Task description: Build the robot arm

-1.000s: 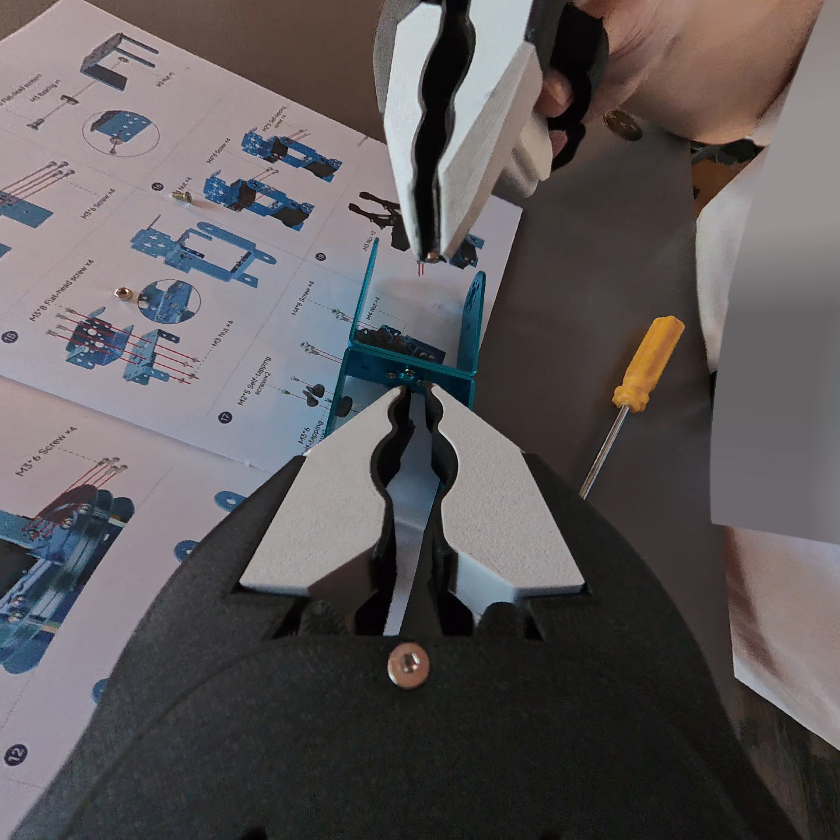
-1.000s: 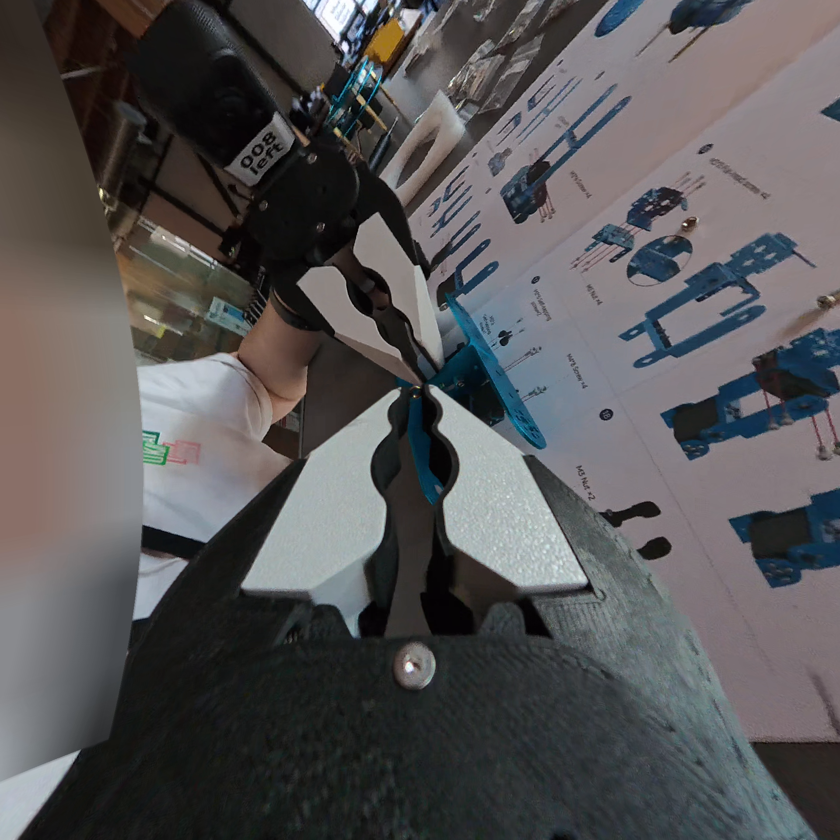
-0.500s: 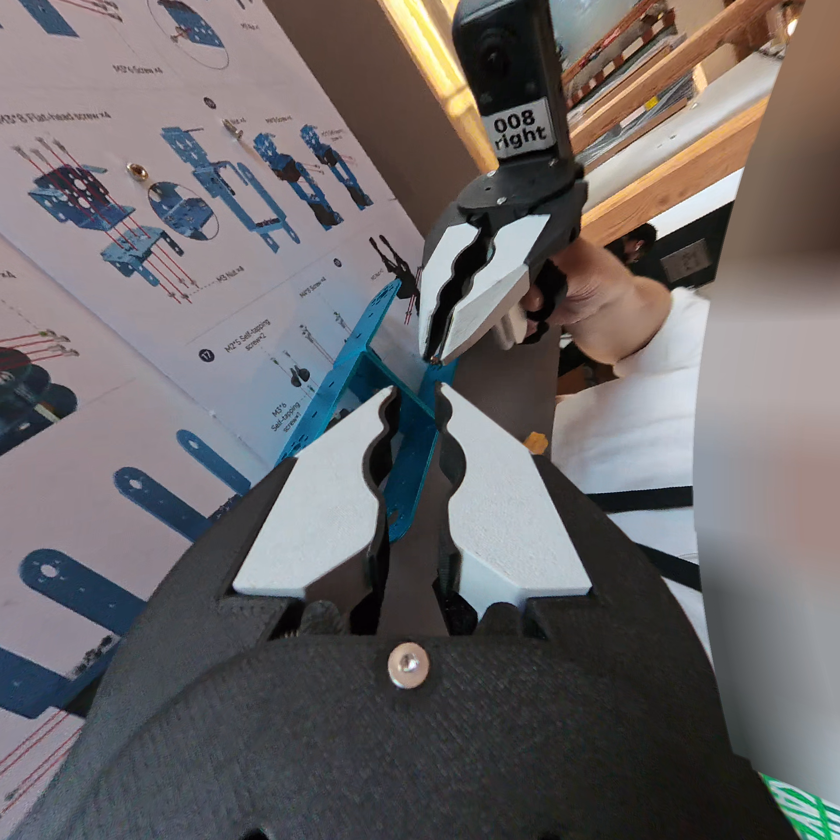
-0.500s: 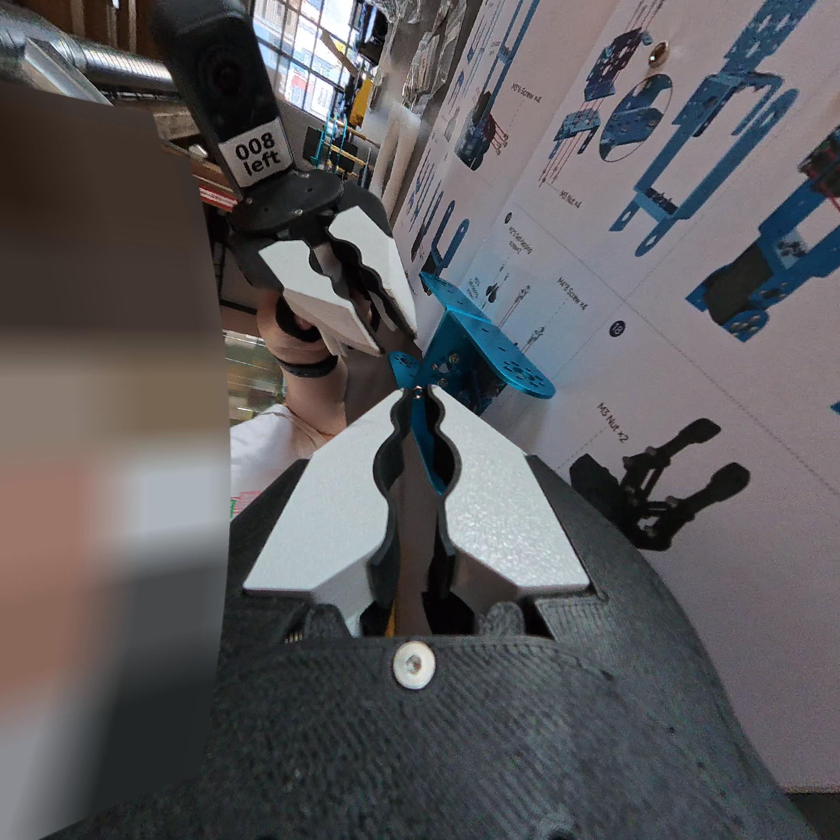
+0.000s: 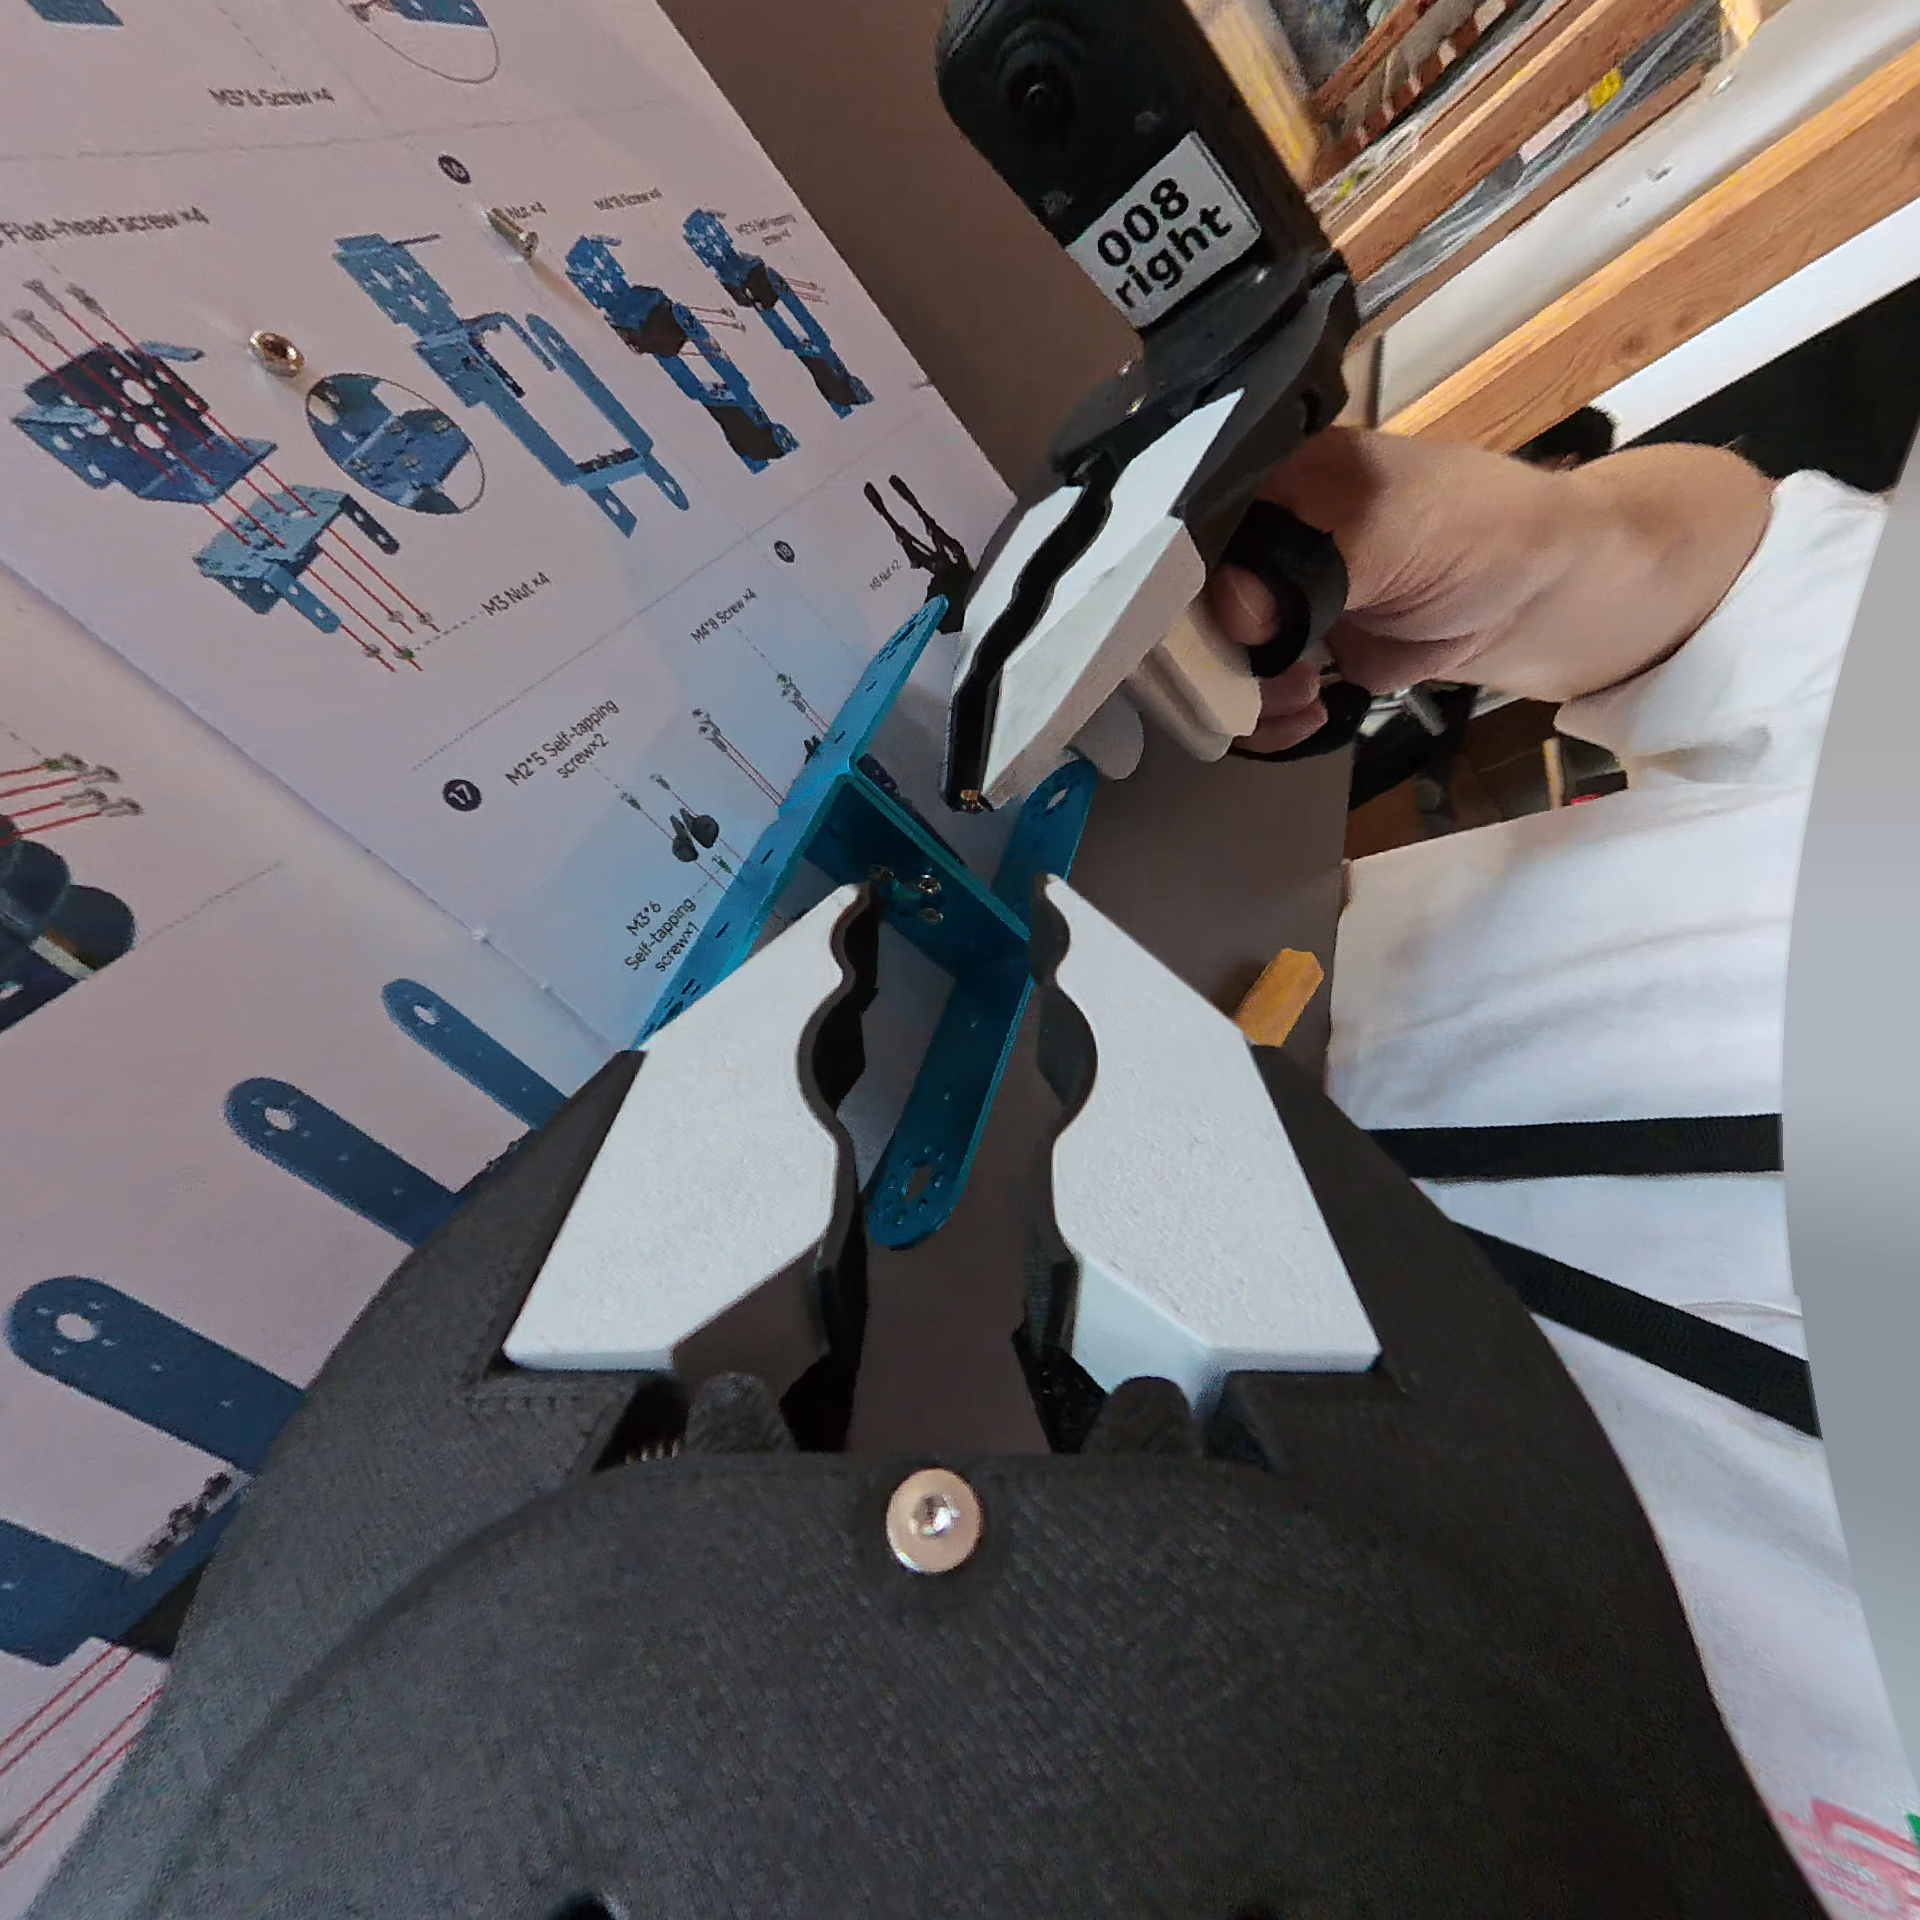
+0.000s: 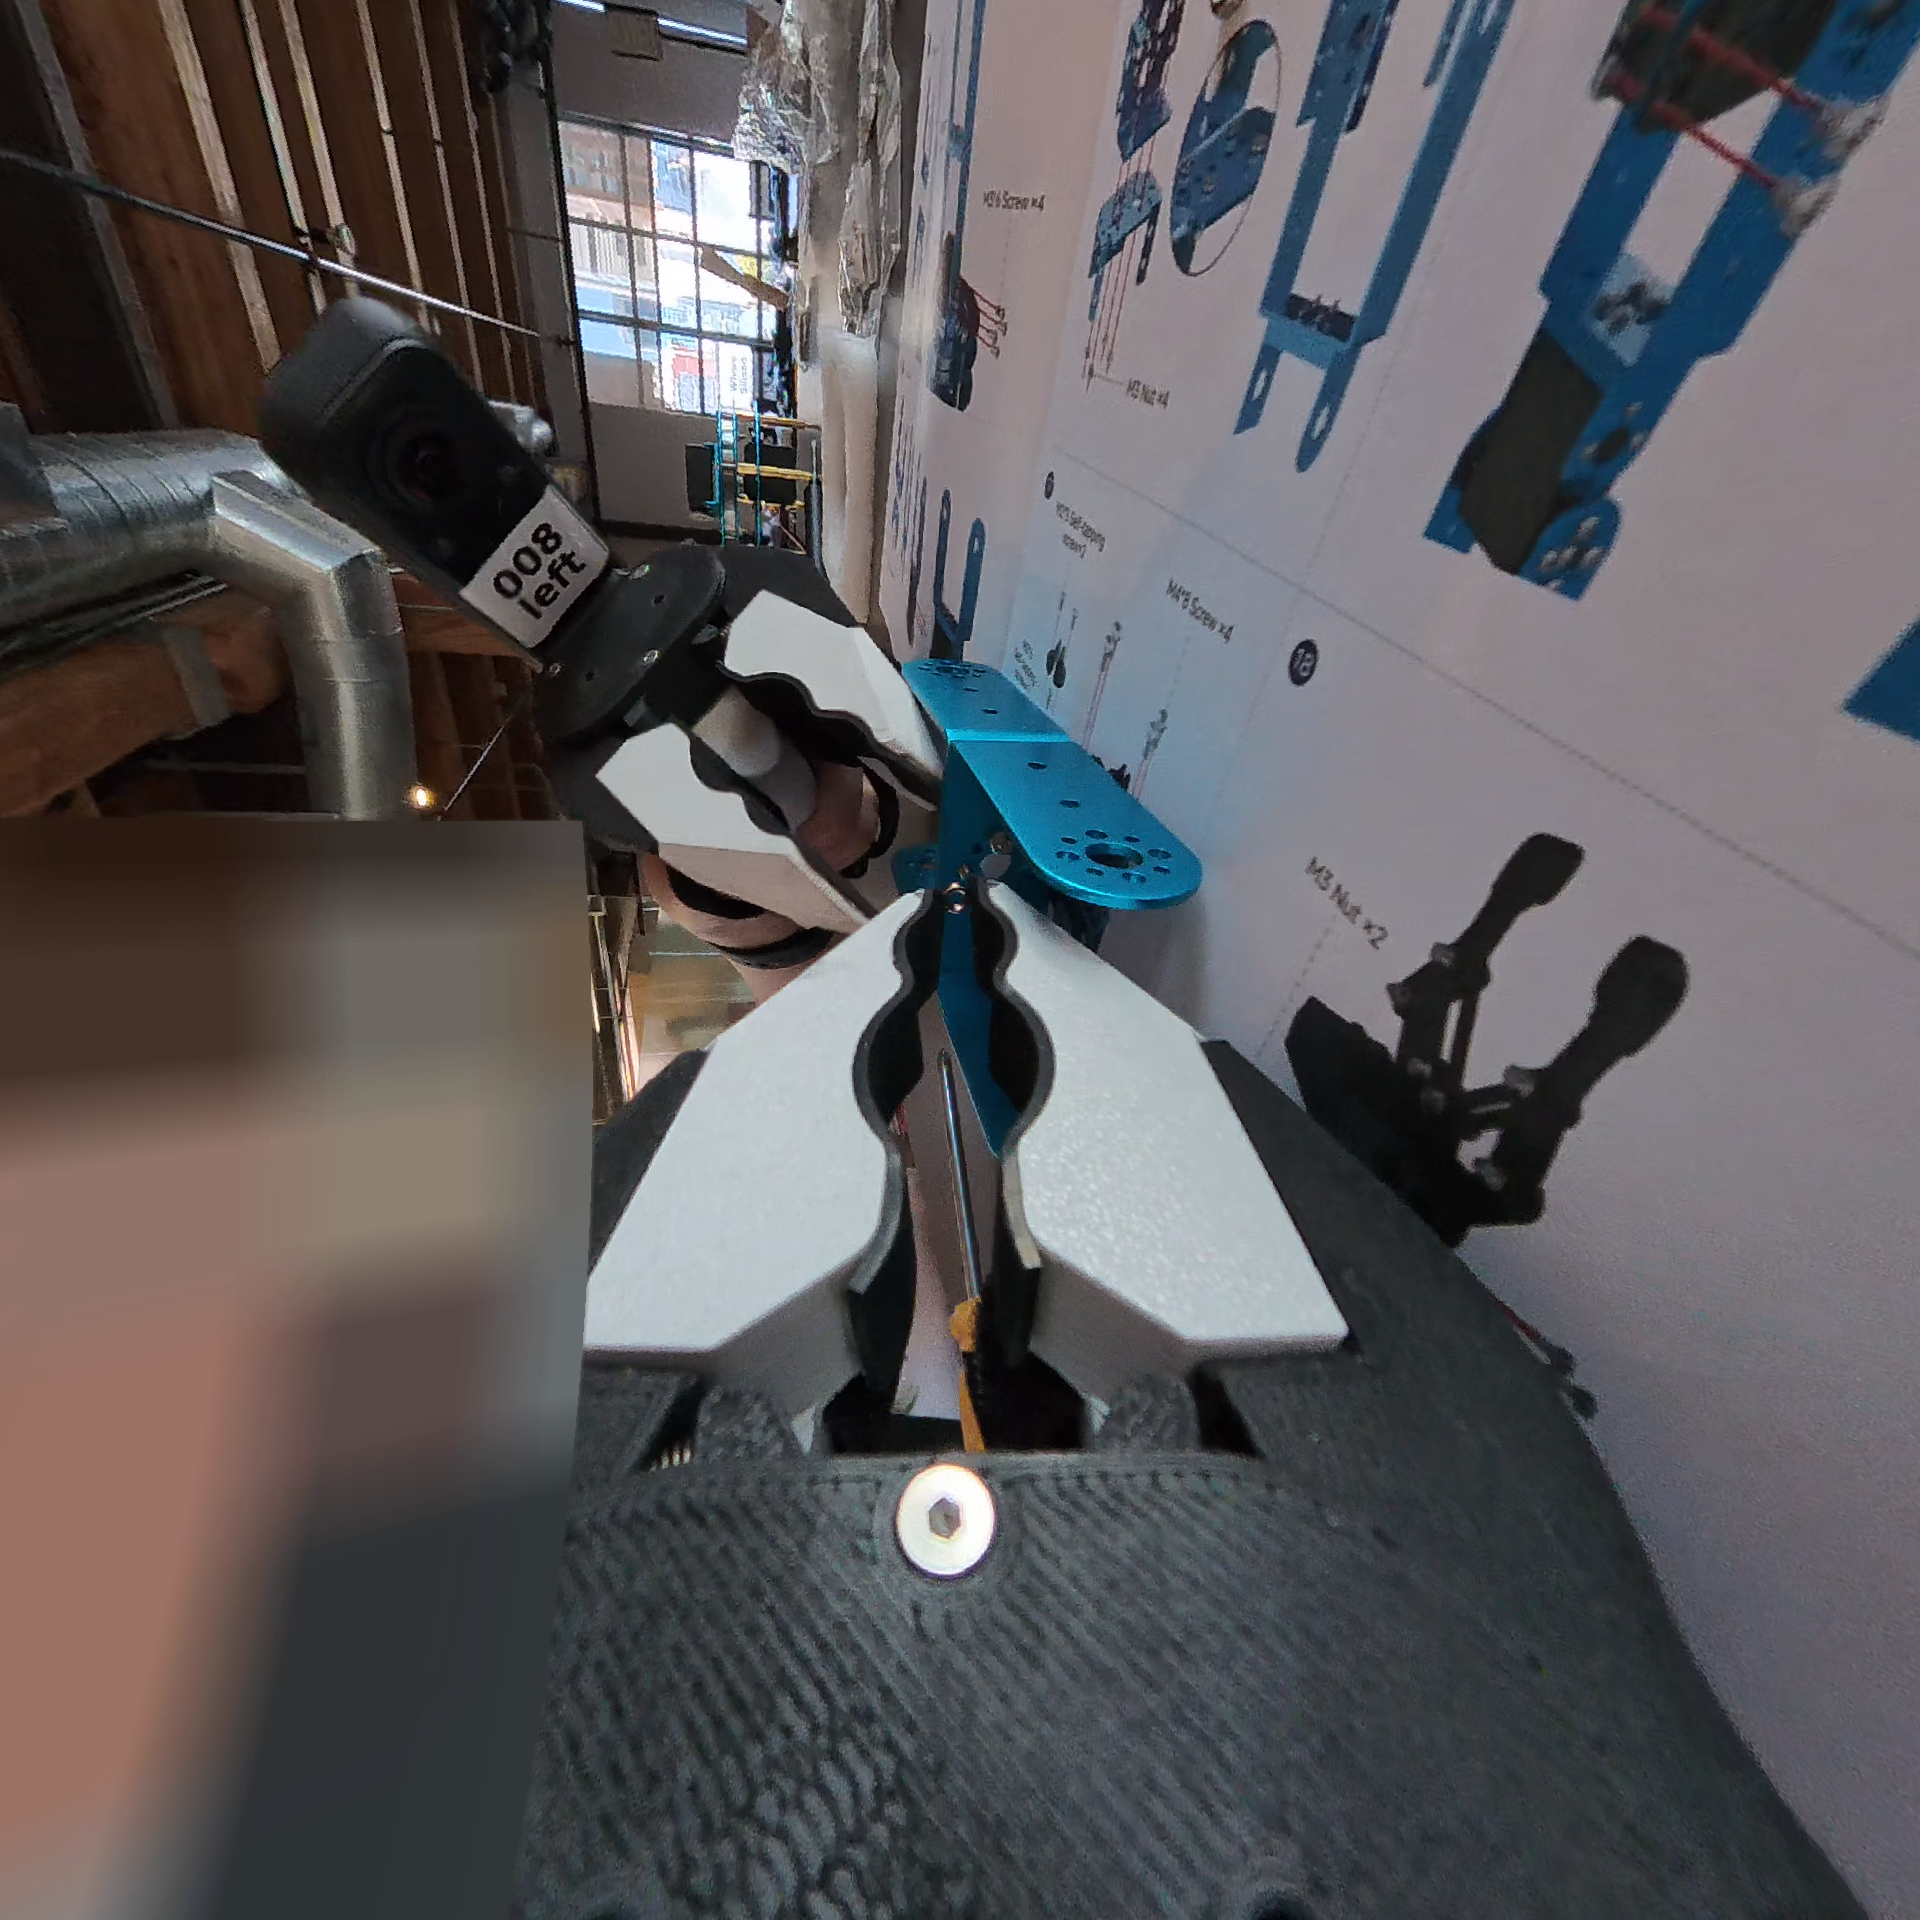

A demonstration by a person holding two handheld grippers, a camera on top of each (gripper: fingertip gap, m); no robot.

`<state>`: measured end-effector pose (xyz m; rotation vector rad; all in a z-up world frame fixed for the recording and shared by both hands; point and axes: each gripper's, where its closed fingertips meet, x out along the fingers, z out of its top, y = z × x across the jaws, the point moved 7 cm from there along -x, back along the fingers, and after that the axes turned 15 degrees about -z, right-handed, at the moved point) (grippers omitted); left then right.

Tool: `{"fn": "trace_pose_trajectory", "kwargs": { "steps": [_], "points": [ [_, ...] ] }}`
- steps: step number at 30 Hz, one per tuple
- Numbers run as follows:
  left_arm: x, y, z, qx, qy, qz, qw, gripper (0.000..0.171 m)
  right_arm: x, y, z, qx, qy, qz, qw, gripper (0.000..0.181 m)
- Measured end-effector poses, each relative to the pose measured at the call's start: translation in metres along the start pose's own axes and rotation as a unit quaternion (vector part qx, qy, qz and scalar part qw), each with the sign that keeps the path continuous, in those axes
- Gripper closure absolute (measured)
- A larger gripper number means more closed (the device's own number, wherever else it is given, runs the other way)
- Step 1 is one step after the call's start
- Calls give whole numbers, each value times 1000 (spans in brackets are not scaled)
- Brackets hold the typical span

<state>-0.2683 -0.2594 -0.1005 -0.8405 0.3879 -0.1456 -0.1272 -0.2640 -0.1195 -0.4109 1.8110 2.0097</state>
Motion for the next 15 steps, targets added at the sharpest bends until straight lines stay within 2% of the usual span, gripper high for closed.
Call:
{"fn": "trace_pose_trajectory", "kwargs": {
  "steps": [9,15],
  "points": [
    [7,-7,1,30,12,60,998,147,-3,1,-4,-41,-32,-23,998,177],
    [10,-12,0,38,19,112,993,150,-11,2,-5,-106,-61,-45,991,177]
  ]
}}
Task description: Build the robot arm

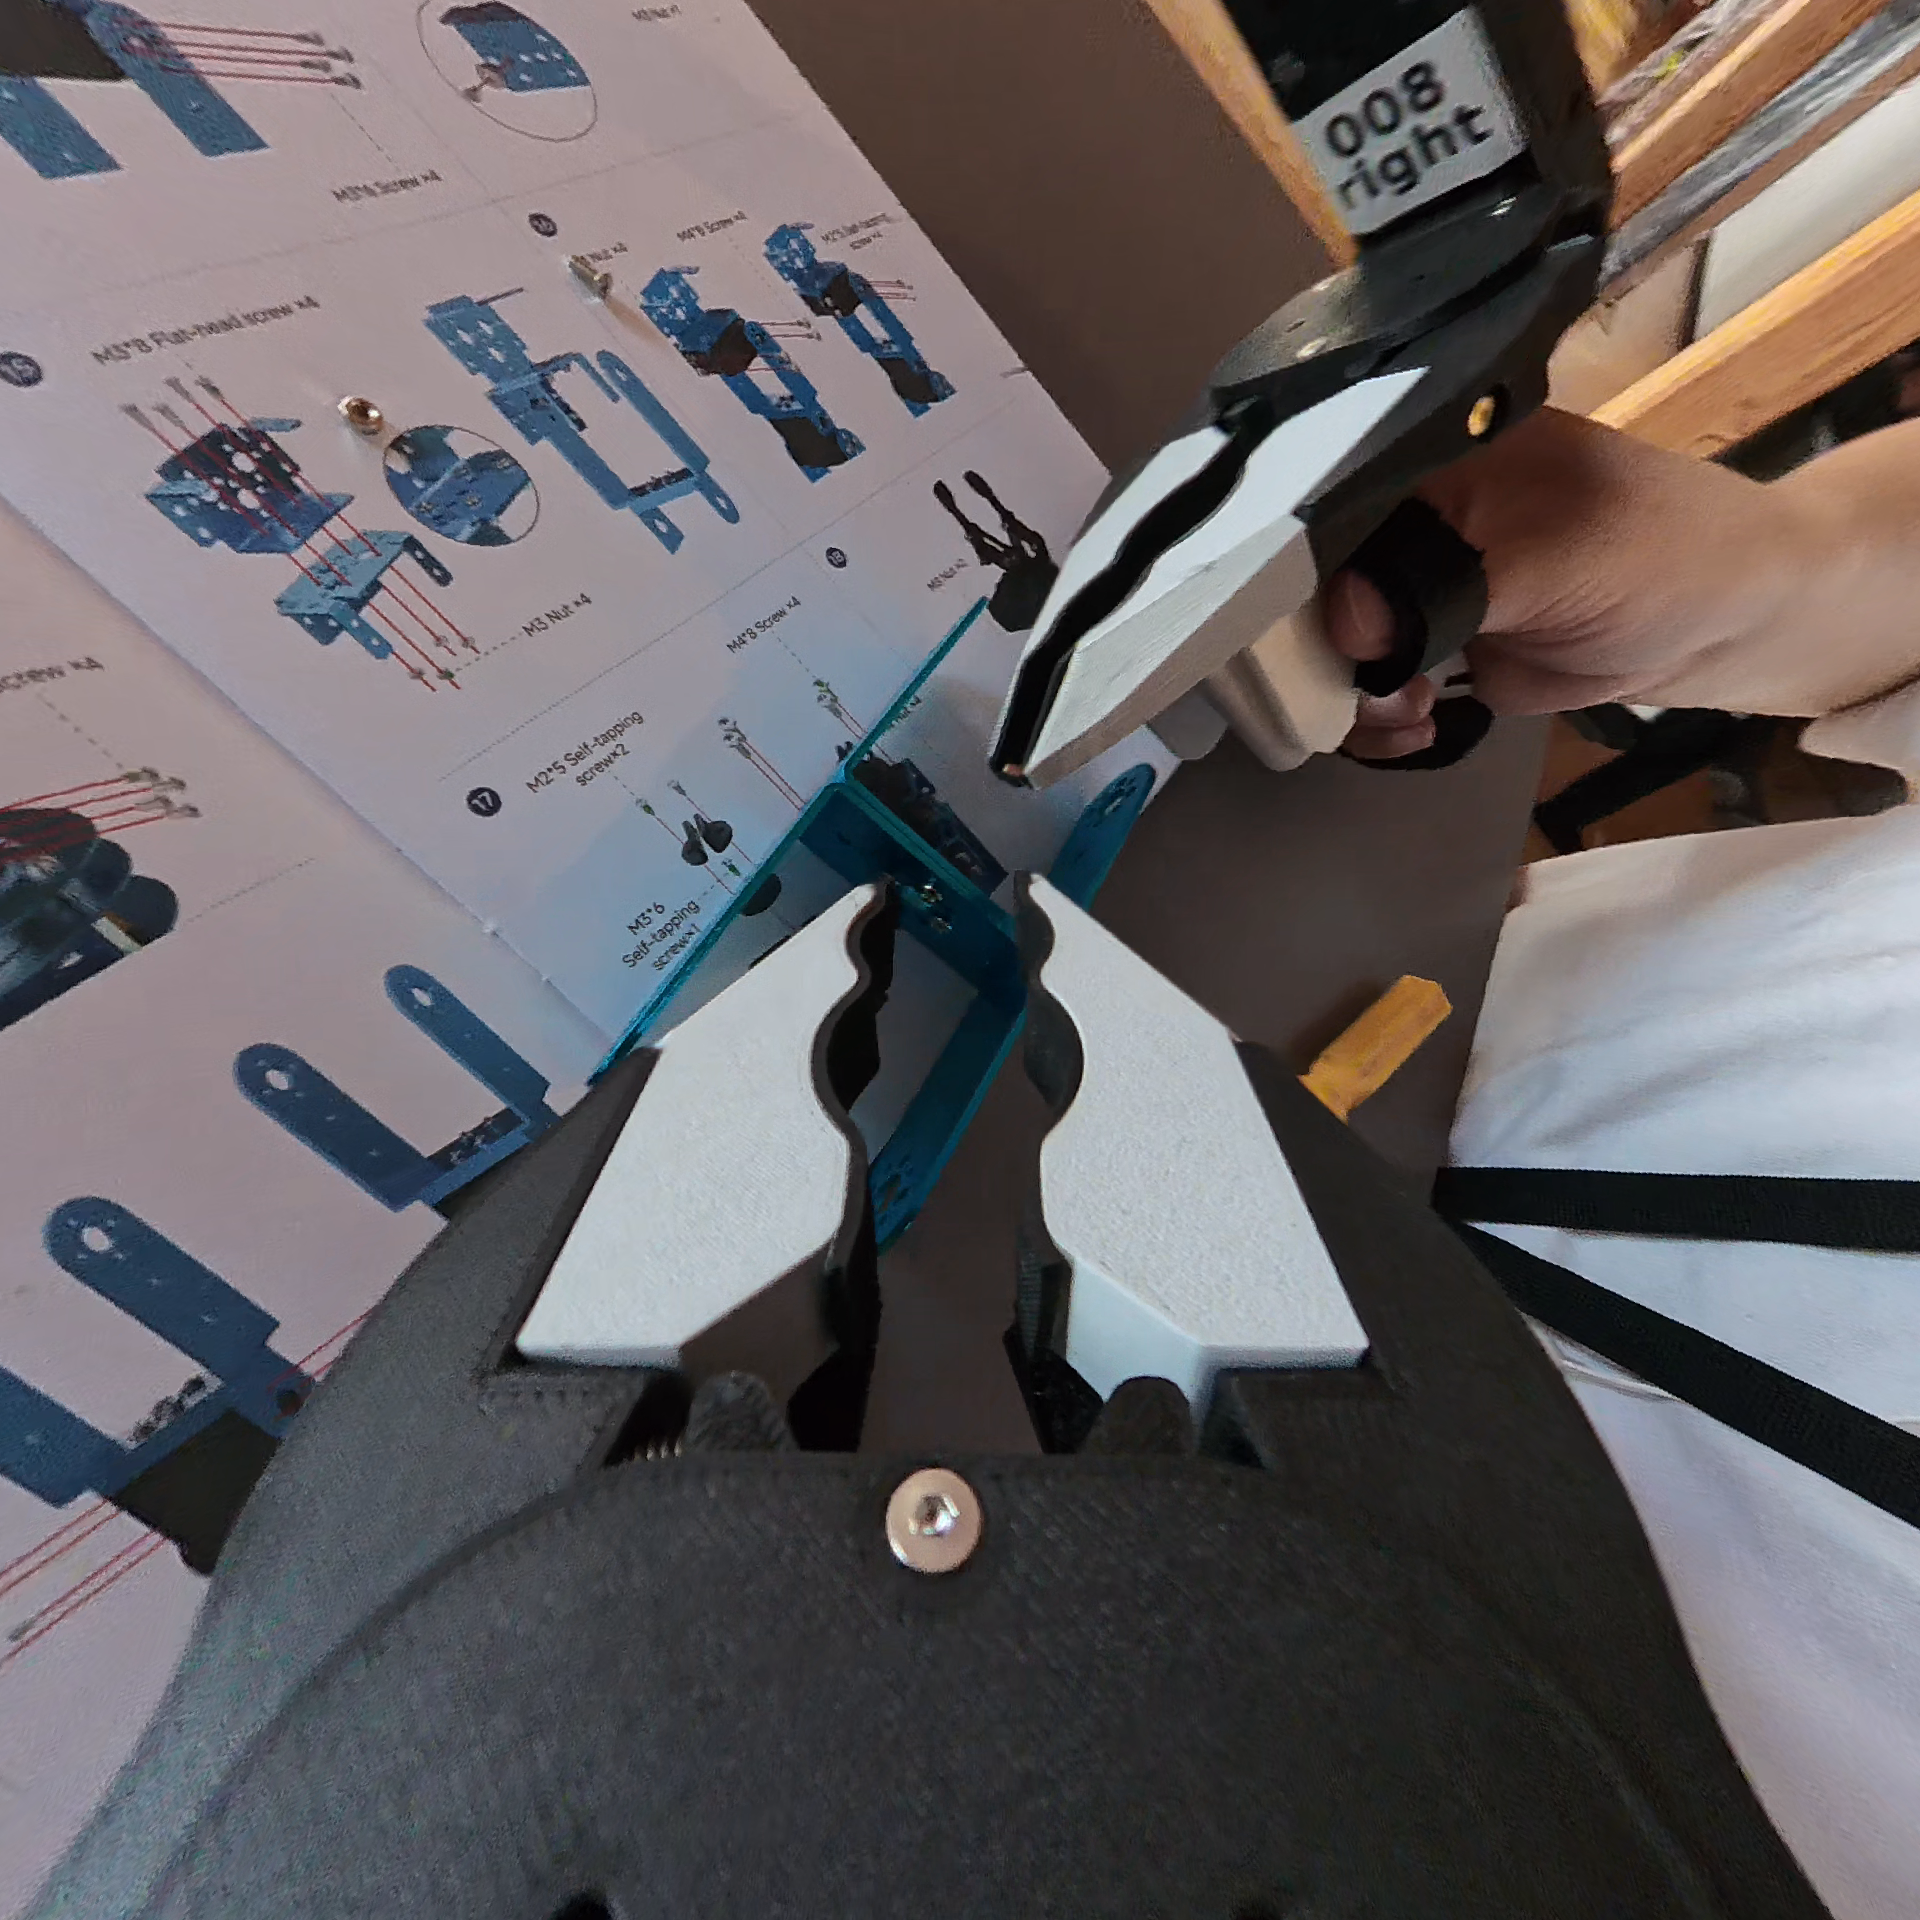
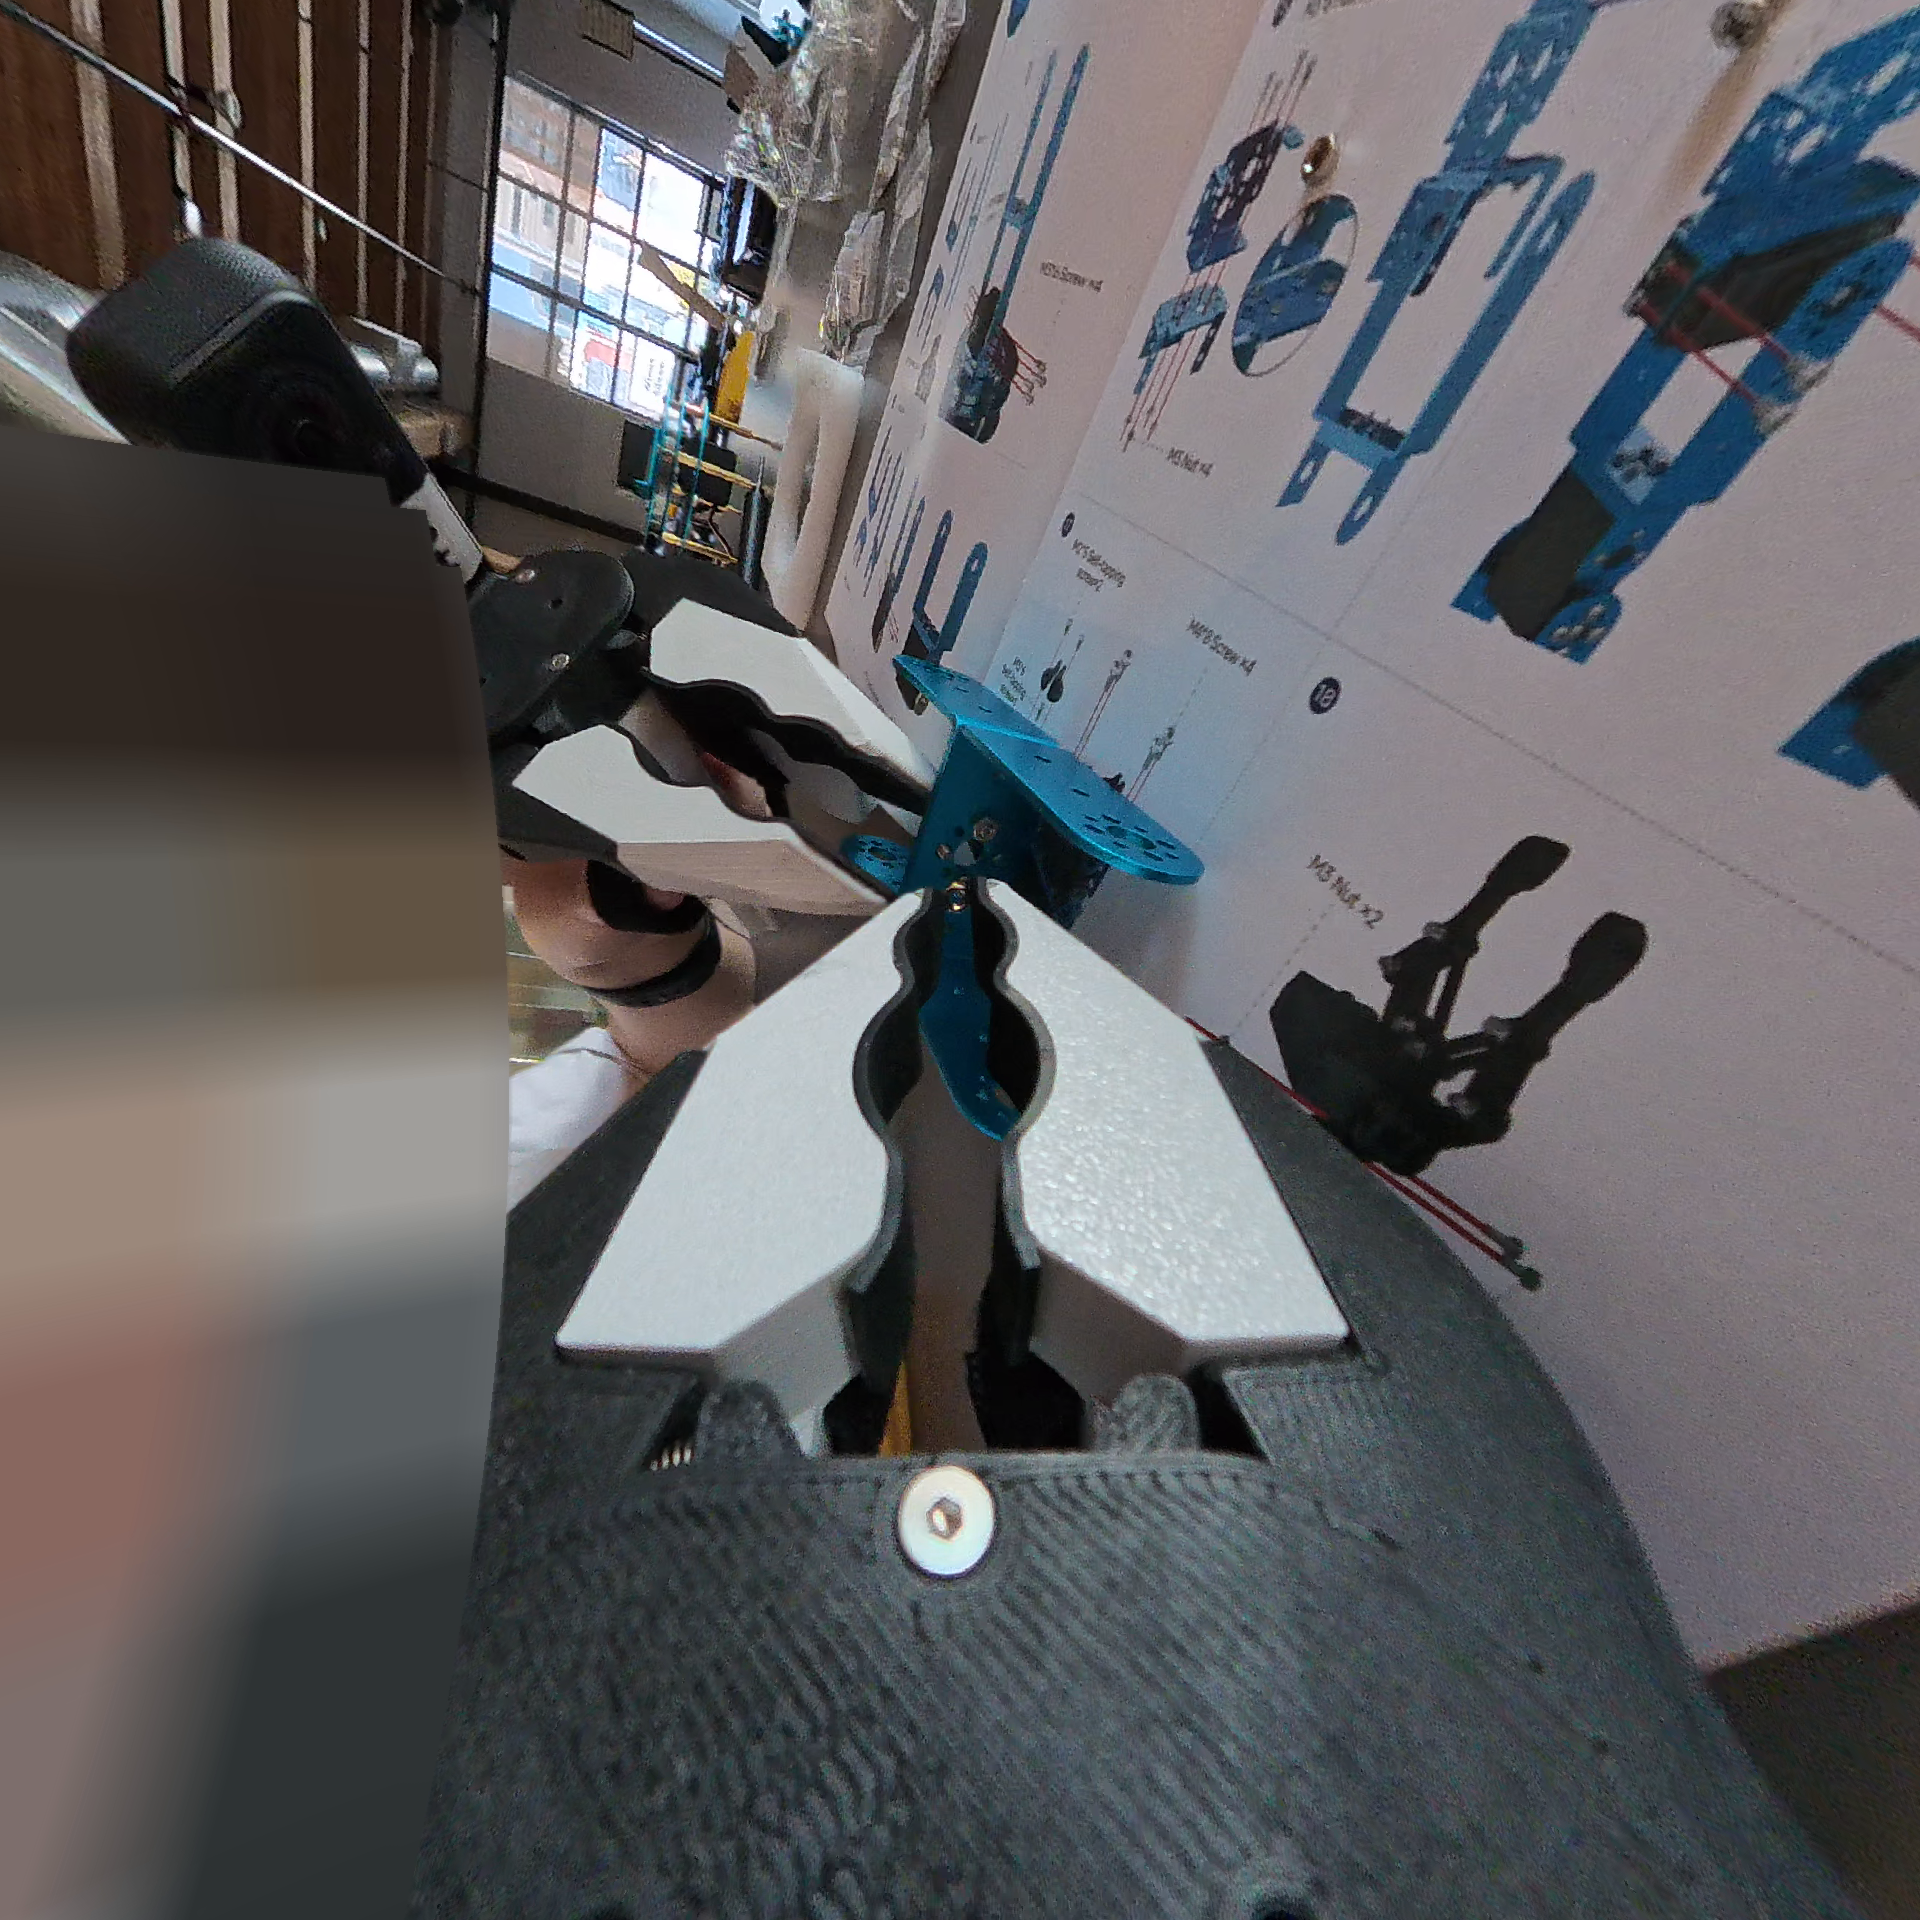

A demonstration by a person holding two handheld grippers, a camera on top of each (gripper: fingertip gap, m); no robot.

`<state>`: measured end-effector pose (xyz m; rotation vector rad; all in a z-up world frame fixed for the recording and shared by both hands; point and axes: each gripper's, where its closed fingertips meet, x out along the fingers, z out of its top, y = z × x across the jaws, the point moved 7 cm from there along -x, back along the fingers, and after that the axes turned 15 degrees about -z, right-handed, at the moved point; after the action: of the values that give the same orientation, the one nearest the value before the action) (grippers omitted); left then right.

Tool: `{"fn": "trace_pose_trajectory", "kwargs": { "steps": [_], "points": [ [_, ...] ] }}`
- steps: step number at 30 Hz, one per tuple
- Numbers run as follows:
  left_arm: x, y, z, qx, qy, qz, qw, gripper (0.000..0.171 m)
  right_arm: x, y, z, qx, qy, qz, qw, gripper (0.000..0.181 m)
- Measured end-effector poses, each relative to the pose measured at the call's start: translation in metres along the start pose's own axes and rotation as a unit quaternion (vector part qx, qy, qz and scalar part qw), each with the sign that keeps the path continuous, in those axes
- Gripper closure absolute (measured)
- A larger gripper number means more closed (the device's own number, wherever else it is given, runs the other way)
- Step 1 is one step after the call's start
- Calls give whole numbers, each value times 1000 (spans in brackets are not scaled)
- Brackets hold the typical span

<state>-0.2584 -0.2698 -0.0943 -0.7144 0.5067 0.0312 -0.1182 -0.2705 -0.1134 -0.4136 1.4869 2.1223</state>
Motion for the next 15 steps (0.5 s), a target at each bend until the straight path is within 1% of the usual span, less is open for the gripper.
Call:
{"fn": "trace_pose_trajectory", "kwargs": {
  "steps": [2,4,6,12,15],
  "points": [
    [2,0,-1,1,1,25,1000,151,-3,1,1,-29,-6,-8,1000,177],
    [5,-3,-3,-2,1,33,999,153,-4,1,1,-50,-6,-10,999,177],
    [8,-4,-3,-2,-7,34,999,154,-4,2,1,-50,1,-4,999,177],
    [9,-4,-8,-16,-33,12,999,152,3,0,0,-11,25,14,1000,178],
    [5,-5,-9,-18,-32,-5,999,152,6,3,1,-32,30,-1,999,178]
  ]
}}
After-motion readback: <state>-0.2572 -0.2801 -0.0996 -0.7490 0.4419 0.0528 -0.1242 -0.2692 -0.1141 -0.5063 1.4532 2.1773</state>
